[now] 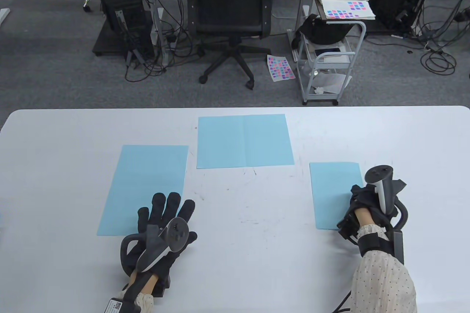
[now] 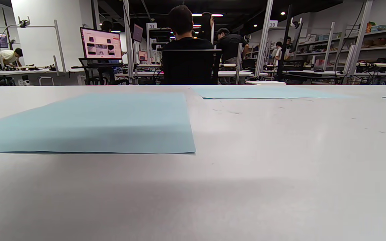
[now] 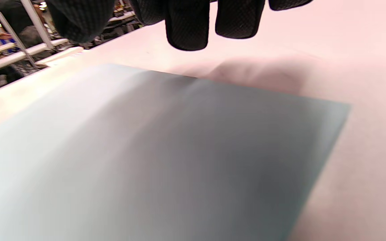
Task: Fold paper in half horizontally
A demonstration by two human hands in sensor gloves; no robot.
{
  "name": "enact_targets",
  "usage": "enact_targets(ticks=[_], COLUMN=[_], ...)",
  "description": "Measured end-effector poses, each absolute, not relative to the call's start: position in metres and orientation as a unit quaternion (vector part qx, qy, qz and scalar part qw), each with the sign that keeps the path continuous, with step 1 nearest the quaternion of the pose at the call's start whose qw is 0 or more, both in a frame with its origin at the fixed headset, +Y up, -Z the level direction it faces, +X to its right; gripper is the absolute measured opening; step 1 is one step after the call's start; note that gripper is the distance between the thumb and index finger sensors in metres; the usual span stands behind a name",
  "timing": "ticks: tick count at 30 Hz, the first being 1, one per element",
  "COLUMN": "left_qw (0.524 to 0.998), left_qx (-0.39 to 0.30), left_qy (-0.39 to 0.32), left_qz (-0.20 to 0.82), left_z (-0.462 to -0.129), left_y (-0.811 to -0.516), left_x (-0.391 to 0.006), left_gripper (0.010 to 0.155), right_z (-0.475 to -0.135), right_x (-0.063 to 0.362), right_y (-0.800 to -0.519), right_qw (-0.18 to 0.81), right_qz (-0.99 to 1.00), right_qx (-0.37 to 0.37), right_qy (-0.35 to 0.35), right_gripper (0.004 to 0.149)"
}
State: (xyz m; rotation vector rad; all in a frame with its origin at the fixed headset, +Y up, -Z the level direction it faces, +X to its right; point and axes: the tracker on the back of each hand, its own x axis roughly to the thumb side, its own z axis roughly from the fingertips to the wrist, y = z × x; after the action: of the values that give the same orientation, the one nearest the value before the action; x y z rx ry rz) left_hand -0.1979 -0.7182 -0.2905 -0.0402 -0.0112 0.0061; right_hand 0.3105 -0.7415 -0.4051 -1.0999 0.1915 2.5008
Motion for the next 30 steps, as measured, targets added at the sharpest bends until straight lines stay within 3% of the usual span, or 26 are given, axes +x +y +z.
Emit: enact_targets(ticks=[7, 12, 20, 30], left_qw=[1.000, 0.999, 0.999, 0.997], left_qx=[-0.019, -0.031, -0.044, -0.074], left_qy=[-0.010, -0.020, -0.027, -0.019], left_qz=[0.006, 0.005, 0.001, 0.006], left_z=[-0.291, -0.292, -0.293, -0.300], left_y=[-0.718, -0.721, -0.724, -0.732], left_x=[-0.198, -0.196, -0.194, -0.198], left_gripper=[0.078, 0.079, 0.079, 0.079], right_z=[-0.437, -0.466, -0.514, -0.552], right_x=[0.223, 0.160, 0.092, 0.066], right_y=[-0.704, -0.697, -0.731, -0.772], right_qw=[0.219, 0.216, 0.216, 0.142], right_qz=[0.937, 0.953, 0.954, 0.953], right_qx=[-0.264, -0.201, -0.164, -0.212], right_qy=[0.065, 0.072, 0.124, 0.164], right_gripper=[0.073, 0.073, 0.069, 0.067])
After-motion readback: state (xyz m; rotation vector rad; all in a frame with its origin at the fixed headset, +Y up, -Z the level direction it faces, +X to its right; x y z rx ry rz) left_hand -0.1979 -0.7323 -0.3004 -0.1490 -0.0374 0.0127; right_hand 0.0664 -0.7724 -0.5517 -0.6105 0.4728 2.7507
